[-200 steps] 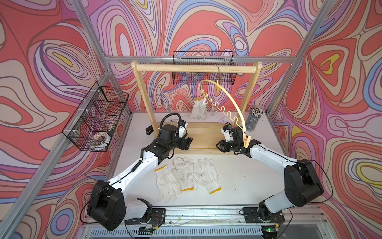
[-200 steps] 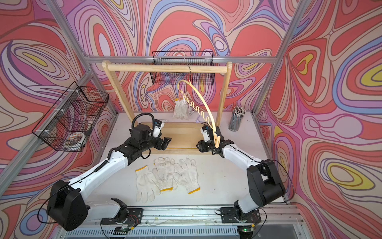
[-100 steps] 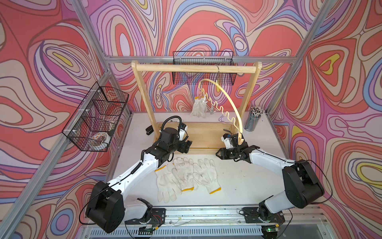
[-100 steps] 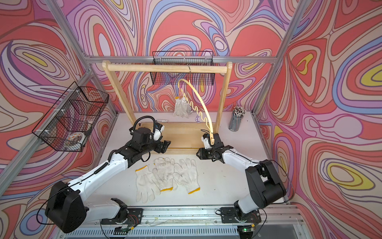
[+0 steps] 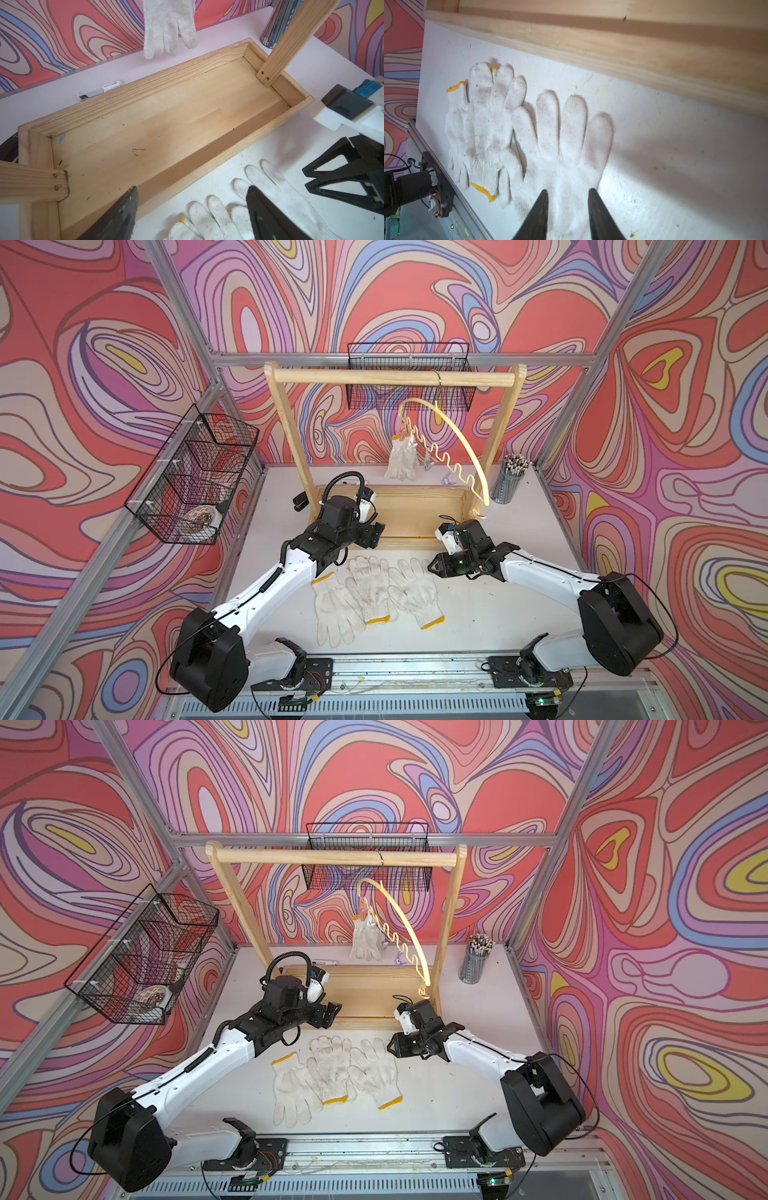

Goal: Clip the gloves onto a hanger to dry
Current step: Pick up the glove from the center of the board.

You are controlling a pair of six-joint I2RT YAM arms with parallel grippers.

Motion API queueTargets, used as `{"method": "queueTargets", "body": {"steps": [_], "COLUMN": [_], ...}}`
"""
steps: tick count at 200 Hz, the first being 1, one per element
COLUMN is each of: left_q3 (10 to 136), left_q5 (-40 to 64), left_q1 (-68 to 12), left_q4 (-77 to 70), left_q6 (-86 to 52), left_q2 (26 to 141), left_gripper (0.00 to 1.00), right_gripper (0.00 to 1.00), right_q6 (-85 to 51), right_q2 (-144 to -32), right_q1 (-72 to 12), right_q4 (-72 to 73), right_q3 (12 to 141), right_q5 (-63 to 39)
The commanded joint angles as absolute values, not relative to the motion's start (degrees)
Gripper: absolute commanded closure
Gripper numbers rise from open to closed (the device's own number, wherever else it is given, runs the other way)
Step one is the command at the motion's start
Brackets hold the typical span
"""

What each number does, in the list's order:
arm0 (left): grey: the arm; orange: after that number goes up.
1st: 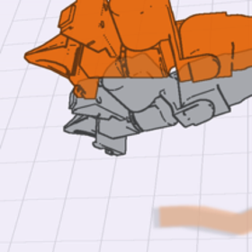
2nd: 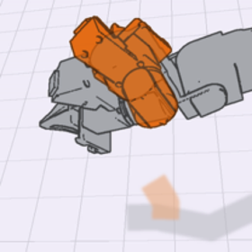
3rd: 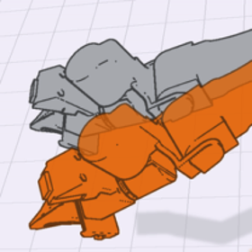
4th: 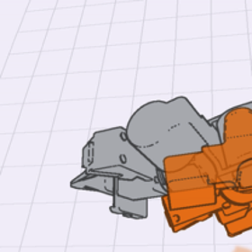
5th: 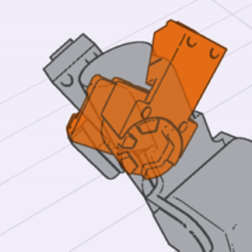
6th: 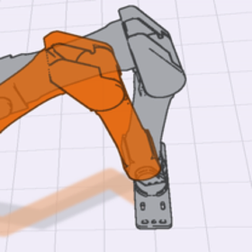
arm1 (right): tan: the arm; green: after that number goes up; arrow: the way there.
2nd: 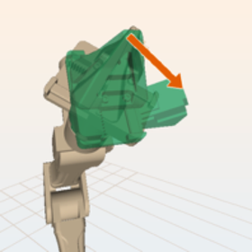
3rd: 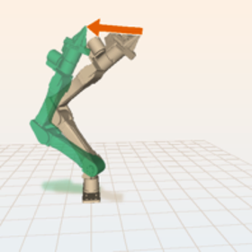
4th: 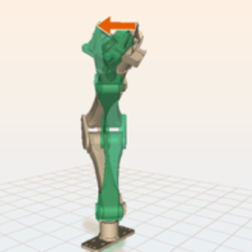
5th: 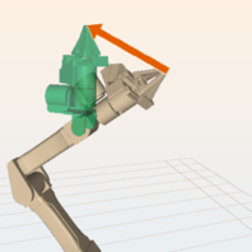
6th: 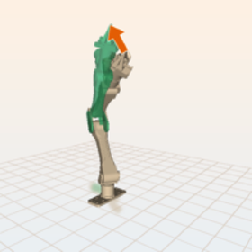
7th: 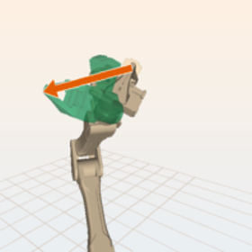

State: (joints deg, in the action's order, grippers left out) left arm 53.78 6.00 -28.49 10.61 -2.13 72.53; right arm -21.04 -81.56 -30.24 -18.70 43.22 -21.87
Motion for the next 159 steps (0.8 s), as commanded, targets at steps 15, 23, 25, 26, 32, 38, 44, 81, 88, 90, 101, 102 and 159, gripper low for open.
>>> {"method": "queueTargets", "body": {"steps": [15, 23, 25, 26, 32, 38, 44, 81, 88, 90, 101, 102, 159], "left_q3": [52.2, 51.5, 51.3, 51.3, 50.7, 50.0, 49.5, 47.5, 46.8, 46.7, 45.8, 45.8, 41.7], "left_q5": [5.4, 5.5, 5.5, 5.6, 5.9, 6.0, 6.0, 3.1, 2.4, 2.3, 1.9, 1.9, -3.6], "left_q1": [-30.2, -30.4, -30.4, -30.4, -30.5, -30.6, -30.8, -34.4, -35.3, -35.6, -36.7, -36.8, -48.1], "left_q4": [13.8, 13.4, 13.2, 13.1, 12.4, 11.7, 11.0, 9.3, 8.7, 8.6, 7.5, 7.5, 7.3], "left_q6": [-0.8, -0.9, -0.9, -0.8, -0.8, -0.7, -0.4, 4.5, 5.3, 5.5, 6.3, 6.4, 13.7], "left_q2": [69.5, 68.8, 68.6, 68.5, 67.9, 67.3, 66.8, 65.8, 65.8, 65.8, 65.4, 65.4, 63.2], "left_gripper": [0.16, 0.16, 0.16, 0.16, 0.16, 0.17, 0.16, 0.17, 0.17, 0.17, 0.16, 0.17, 0.17], "right_gripper": [0.66, 0.66, 0.66, 0.66, 0.66, 0.66, 0.67, 0.67, 0.67, 0.67, 0.68, 0.68, 0.69], "right_q6": [-25.2, -26.0, -26.1, -26.2, -26.9, -27.6, -28.4, -32.1, -32.2, -32.2, -32.3, -32.4, -32.9], "right_q2": [-76.3, -75.2, -74.9, -74.8, -74.1, -73.3, -72.6, -70.7, -70.9, -71.0, -71.6, -71.7, -76.9], "right_q1": [-32.3, -32.6, -32.7, -32.8, -33.2, -33.9, -34.6, -38.7, -38.8, -38.8, -38.8, -38.8, -38.8], "right_q4": [-22.5, -22.9, -23.0, -23.0, -23.2, -23.4, -23.6, -25.4, -25.3, -25.3, -24.7, -24.7, -24.8], "right_q3": [38.7, 37.7, 37.6, 37.5, 36.6, 36.0, 35.4, 33.7, 33.6, 33.6, 33.7, 33.7, 36.0], "right_q5": [-20.7, -20.7, -20.8, -20.8, -20.8, -20.8, -20.7, -17.8, -17.4, -17.3, -17.0, -17.0, -15.7]}}
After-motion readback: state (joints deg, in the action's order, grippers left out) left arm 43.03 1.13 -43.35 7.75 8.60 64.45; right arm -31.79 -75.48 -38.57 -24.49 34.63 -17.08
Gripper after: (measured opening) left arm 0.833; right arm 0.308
